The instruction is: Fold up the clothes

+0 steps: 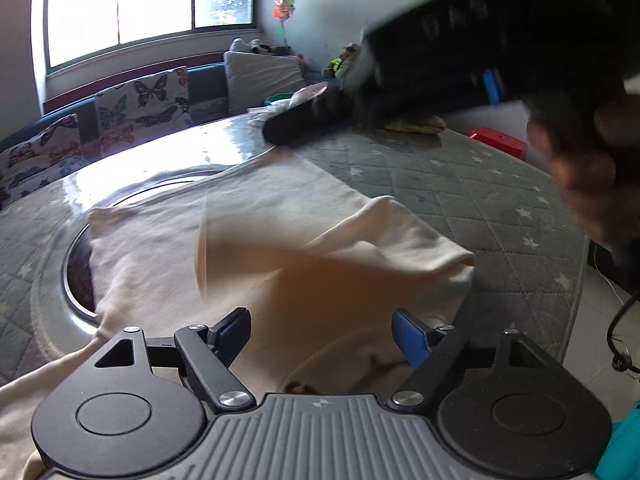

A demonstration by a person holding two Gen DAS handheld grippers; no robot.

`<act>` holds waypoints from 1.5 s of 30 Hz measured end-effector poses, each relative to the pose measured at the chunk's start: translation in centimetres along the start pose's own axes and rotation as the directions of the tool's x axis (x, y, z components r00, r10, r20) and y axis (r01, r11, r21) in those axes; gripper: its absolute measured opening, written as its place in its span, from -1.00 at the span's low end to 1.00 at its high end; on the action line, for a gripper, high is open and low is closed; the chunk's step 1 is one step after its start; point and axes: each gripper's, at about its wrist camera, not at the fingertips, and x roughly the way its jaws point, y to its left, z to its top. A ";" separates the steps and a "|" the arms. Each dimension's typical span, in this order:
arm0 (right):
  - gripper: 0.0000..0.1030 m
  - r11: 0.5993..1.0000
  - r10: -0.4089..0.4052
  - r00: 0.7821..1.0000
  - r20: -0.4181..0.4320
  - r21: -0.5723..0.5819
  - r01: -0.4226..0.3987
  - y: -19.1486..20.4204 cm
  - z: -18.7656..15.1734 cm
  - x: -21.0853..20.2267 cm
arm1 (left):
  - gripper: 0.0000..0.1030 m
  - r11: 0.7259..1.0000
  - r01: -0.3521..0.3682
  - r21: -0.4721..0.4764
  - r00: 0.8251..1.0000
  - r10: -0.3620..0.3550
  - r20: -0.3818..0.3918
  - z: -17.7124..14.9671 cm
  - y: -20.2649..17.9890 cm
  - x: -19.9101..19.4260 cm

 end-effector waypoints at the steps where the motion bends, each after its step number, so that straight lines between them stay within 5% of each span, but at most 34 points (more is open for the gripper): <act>1: -0.93 1.000 0.011 1.000 -0.020 0.002 -0.011 0.1 -0.4 0.7 | 0.56 1.000 -0.006 -0.008 1.000 0.006 -0.002 -0.1 0.3 -0.2; 4: -0.93 0.999 0.046 0.996 -0.082 0.006 -0.045 0.8 -2.0 2.1 | 0.56 1.000 -0.023 -0.020 1.000 0.023 -0.005 -0.7 0.8 -0.8; 8: -0.78 0.999 -0.009 0.996 -0.089 -0.045 0.005 0.2 -2.5 0.7 | 0.55 0.999 -0.029 -0.035 1.000 0.029 -0.011 -1.2 1.8 -1.9; 17: 0.54 0.967 -0.238 0.964 -0.120 -0.128 0.222 -4.6 -5.0 -2.4 | 0.53 0.989 -0.088 -0.120 0.995 0.092 0.024 0.9 4.6 -1.5; 23: 0.94 0.933 -0.352 0.931 -0.097 -0.114 0.341 -7.0 -5.5 -3.0 | 0.47 0.990 -0.090 -0.109 0.996 0.090 -0.004 2.3 4.4 1.7; 39: 1.00 0.821 -0.571 0.813 -0.111 -0.067 0.567 -12.4 -6.8 -2.9 | -0.15 0.989 -0.103 -0.108 0.994 0.097 -0.058 2.5 4.7 4.8; 45: 1.00 0.822 -0.569 0.819 -0.077 -0.067 0.566 -12.3 -7.2 -2.9 | -0.23 0.989 -0.107 -0.105 0.993 0.102 -0.055 2.4 4.6 4.6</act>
